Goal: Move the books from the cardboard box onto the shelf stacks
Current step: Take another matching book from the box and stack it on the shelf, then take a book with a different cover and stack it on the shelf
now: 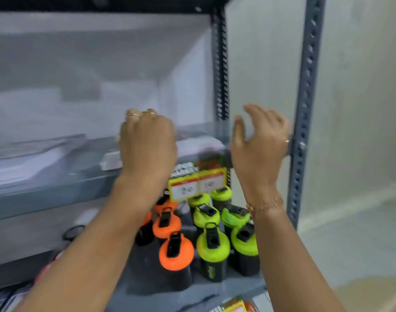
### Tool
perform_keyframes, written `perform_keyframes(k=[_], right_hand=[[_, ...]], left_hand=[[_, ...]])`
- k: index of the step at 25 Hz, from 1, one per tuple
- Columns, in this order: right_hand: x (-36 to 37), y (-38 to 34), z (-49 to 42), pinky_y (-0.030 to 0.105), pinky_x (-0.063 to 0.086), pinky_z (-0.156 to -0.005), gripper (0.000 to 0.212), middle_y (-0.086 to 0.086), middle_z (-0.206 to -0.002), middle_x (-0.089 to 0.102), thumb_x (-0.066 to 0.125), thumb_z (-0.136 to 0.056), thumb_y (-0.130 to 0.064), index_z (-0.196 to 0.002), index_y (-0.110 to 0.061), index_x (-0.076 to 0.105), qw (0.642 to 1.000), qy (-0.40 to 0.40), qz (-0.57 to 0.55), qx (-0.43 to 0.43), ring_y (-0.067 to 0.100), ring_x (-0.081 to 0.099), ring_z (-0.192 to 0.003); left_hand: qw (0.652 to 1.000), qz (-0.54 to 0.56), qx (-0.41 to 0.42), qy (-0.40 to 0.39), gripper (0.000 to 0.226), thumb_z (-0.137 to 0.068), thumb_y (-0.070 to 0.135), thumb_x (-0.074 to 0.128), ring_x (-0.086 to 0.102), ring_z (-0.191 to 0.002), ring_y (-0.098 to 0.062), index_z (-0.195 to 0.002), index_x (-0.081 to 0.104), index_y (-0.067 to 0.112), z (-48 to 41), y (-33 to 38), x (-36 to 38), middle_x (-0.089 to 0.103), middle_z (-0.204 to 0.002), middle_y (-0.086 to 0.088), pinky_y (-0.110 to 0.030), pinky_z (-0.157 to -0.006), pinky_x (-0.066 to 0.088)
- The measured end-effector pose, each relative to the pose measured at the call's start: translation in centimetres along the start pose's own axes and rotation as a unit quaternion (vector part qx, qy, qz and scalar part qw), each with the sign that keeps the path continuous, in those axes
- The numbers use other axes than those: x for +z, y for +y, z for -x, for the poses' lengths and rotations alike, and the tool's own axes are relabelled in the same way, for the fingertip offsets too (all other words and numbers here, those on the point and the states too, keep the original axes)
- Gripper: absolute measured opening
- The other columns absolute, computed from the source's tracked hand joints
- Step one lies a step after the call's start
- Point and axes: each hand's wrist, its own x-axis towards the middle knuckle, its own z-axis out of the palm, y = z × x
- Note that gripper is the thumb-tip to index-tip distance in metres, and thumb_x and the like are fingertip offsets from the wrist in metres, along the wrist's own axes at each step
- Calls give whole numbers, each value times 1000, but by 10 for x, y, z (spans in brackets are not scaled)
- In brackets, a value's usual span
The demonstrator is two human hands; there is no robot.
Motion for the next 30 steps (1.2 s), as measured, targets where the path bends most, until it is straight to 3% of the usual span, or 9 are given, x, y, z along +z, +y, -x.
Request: perform_keyframes(k=[3, 5, 7, 9, 12, 15, 20, 25, 30], right_hand=[[-75, 99, 78, 42, 46, -92, 20, 19, -99, 71, 56, -87, -6, -99, 5, 69, 980, 169, 50, 96, 29, 61, -95], [-134, 182, 155, 47, 46, -95, 27, 20, -105, 69, 52, -86, -13, -105, 1, 67, 914, 188, 107, 342, 34, 60, -100], [-198, 246, 234, 42, 41, -101, 31, 19, -115, 66, 48, -85, -8, -111, -3, 65, 782, 192, 189, 561, 34, 57, -110], [-268, 291, 315, 40, 38, -102, 33, 21, -122, 63, 50, -86, -10, -117, -6, 61, 645, 107, 336, 678, 36, 52, -117], [-333, 313, 392, 41, 32, -109, 51, 21, -140, 42, 59, -85, -24, -129, -3, 46, 447, -18, 408, 796, 38, 35, -131], [-369, 326, 430, 45, 31, -109, 77, 19, -145, 29, 67, -81, -37, -136, 0, 29, 370, -20, 410, 833, 37, 27, -134], [-392, 339, 457, 46, 39, -101, 65, 20, -133, 39, 72, -77, -32, -124, 2, 42, 386, -26, 417, 823, 39, 39, -122], [-402, 338, 458, 39, 38, -102, 49, 20, -130, 48, 68, -82, -23, -119, 2, 48, 403, -16, 444, 800, 36, 44, -122], [-389, 323, 437, 43, 43, -95, 28, 25, -125, 48, 51, -84, 4, -112, 7, 48, 441, 75, 478, 756, 41, 49, -114]], left_hand=[[962, 181, 203, -12, 22, -71, -1, 58, 61, -78, -37, -80, 75, 10, 74, 125, 49, 71, -83, -14, -40, -67, 54], [865, 329, 227, -303, 28, -82, 2, 54, 64, -93, -35, -98, 73, 14, 141, 209, 98, 71, -99, -12, -39, -79, 54], [703, 322, 250, -584, 29, -90, 10, 52, 59, -114, -29, -115, 66, 14, 223, 284, 151, 67, -121, -11, -32, -95, 47], [582, 231, 335, -704, 32, -92, 10, 48, 55, -121, -28, -121, 60, 4, 316, 343, 195, 60, -130, -15, -32, -99, 44], [505, 101, 411, -752, 33, -93, 5, 42, 53, -122, -34, -121, 54, -7, 426, 378, 227, 54, -133, -24, -36, -99, 44], [502, 62, 347, -790, 37, -93, 3, 38, 51, -123, -35, -127, 45, -7, 497, 398, 251, 50, -135, -24, -39, -100, 44], [621, 123, 190, -750, 45, -91, 6, 44, 40, -129, -37, -133, 32, 0, 539, 418, 267, 37, -141, -20, -44, -107, 35], [652, 93, 114, -744, 47, -84, 6, 56, 40, -125, -38, -128, 43, 6, 537, 431, 272, 39, -136, -17, -48, -105, 33], [681, 145, 171, -697, 33, -88, -4, 47, 49, -121, -35, -120, 53, 4, 507, 426, 249, 49, -131, -16, -43, -102, 39]])
